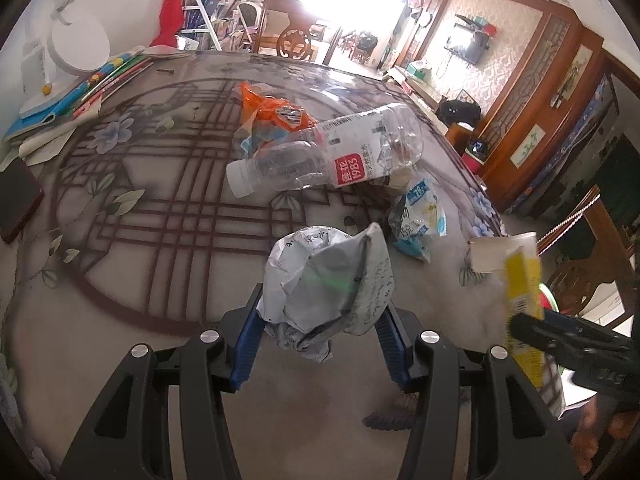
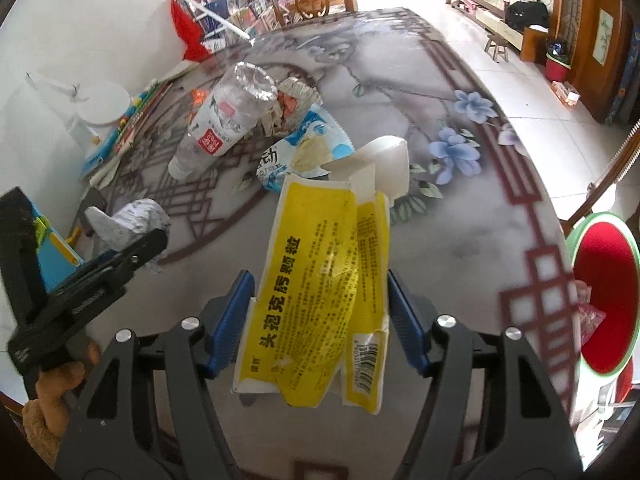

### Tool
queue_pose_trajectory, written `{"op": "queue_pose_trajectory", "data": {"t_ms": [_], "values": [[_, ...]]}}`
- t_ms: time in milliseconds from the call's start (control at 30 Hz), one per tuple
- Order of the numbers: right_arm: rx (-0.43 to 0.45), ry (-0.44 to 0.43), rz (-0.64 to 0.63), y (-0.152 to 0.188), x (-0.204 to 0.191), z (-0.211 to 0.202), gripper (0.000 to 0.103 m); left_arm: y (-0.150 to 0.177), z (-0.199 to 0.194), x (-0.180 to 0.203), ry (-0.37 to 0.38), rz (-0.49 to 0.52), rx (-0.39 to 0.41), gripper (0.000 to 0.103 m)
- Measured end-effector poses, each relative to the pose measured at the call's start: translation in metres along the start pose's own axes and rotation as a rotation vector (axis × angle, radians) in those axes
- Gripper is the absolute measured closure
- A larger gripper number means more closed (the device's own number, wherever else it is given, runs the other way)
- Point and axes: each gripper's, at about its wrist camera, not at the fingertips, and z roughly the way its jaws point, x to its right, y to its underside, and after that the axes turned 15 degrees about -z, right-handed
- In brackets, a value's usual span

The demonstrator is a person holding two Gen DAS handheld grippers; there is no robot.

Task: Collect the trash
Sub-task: 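Carry the white paper and yellow packets over the red bucket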

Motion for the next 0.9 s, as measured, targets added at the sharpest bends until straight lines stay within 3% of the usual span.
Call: {"op": "queue_pose_trajectory", "data": {"t_ms": [433,567,900], "values": [[0.124,0.097,0.075,0.028,0.051,-0.069,0.038,0.011,-0.015,0.052,0.043,0.105,-0.019,0.054],[0.15,0.055,0.155,0.034,0.075,-0.082,0.038,0.015,-0.02,0.074,0.083,0.131,-0.034,0.054],[0.201,0.162,0.211,0.054,0.116,-0.117,0.038,0.03,-0.033,0.143,0.18,0.246,-0.032,0.054]]}}
